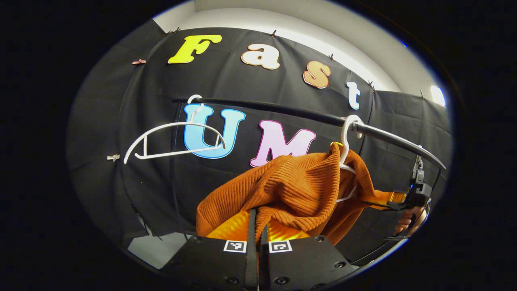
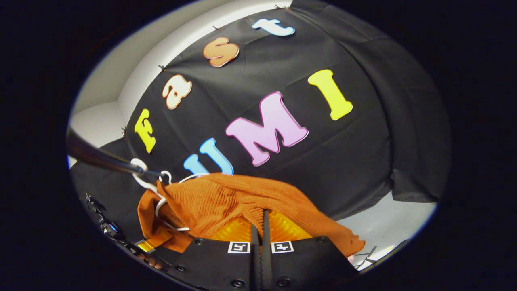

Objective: Grasp the clothes on the hanger with both hands and then place them into the laundry hamper below.

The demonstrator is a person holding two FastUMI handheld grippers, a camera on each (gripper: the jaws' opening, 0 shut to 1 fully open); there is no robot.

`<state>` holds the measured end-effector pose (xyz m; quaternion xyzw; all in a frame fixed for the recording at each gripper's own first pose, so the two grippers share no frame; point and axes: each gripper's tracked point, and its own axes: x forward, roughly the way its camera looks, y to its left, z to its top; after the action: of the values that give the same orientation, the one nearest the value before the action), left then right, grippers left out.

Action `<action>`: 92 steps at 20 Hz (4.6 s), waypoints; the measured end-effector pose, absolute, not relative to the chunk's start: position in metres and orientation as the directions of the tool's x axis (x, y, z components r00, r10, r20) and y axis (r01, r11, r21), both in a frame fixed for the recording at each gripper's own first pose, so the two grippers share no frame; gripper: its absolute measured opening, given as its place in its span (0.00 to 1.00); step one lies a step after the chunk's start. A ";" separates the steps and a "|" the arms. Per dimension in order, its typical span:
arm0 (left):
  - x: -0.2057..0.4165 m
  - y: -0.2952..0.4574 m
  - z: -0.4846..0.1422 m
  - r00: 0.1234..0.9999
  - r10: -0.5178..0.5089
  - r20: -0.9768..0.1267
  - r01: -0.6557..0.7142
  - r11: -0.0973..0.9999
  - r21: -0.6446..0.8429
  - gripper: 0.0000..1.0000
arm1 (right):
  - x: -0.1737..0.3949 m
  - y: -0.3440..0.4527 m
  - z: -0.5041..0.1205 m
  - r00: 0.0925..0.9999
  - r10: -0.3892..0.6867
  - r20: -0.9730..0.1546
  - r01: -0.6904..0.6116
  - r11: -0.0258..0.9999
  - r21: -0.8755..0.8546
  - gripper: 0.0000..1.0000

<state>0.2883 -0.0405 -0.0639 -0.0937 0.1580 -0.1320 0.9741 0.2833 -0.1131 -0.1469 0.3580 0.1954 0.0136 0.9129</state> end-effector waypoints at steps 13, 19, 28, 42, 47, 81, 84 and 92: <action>0.297 -0.033 -0.054 0.918 -0.285 -0.276 0.253 0.957 -0.144 0.06 | 0.343 -0.187 -0.181 0.946 -0.060 -0.320 0.224 0.832 0.507 0.05; 0.305 -0.026 -0.066 0.916 -0.265 -0.301 0.242 0.964 -0.113 0.06 | 0.324 -0.142 -0.256 0.895 0.059 -0.443 0.228 0.791 0.567 0.05; 0.295 0.032 -0.161 0.895 -0.137 -0.424 0.118 0.990 -0.071 0.06 | 0.244 -0.049 -0.306 0.845 0.240 -0.478 0.149 0.753 0.641 0.05; 0.229 -0.078 -0.228 0.817 -0.444 -0.369 0.391 0.896 -0.211 0.06 | 0.166 0.069 -0.302 0.767 0.426 -0.480 -0.019 0.762 0.647 0.05; 0.234 -0.102 -0.256 0.770 -0.506 -0.389 0.463 0.862 -0.206 0.06 | 0.161 0.058 -0.337 0.740 0.398 -0.542 0.005 0.803 0.596 0.05; 0.181 -0.066 -0.263 0.860 -0.268 -0.433 0.271 0.961 -0.056 0.95 | 0.100 0.011 -0.332 0.764 0.027 -0.644 0.008 0.999 0.052 1.00; 0.173 -0.065 -0.210 0.898 -0.266 -0.351 0.262 0.963 -0.059 0.95 | 0.104 0.009 -0.284 0.824 0.022 -0.566 0.015 0.998 0.060 1.00; 0.143 -0.056 -0.102 0.954 -0.239 -0.182 0.237 0.971 -0.033 0.92 | 0.102 -0.013 -0.170 0.923 -0.037 -0.384 0.060 0.997 0.049 1.00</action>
<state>0.1428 -0.0555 -0.1022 -0.0054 0.0928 -0.1203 0.9884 0.1024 -0.0127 -0.1702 0.0297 0.1949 -0.0249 0.9801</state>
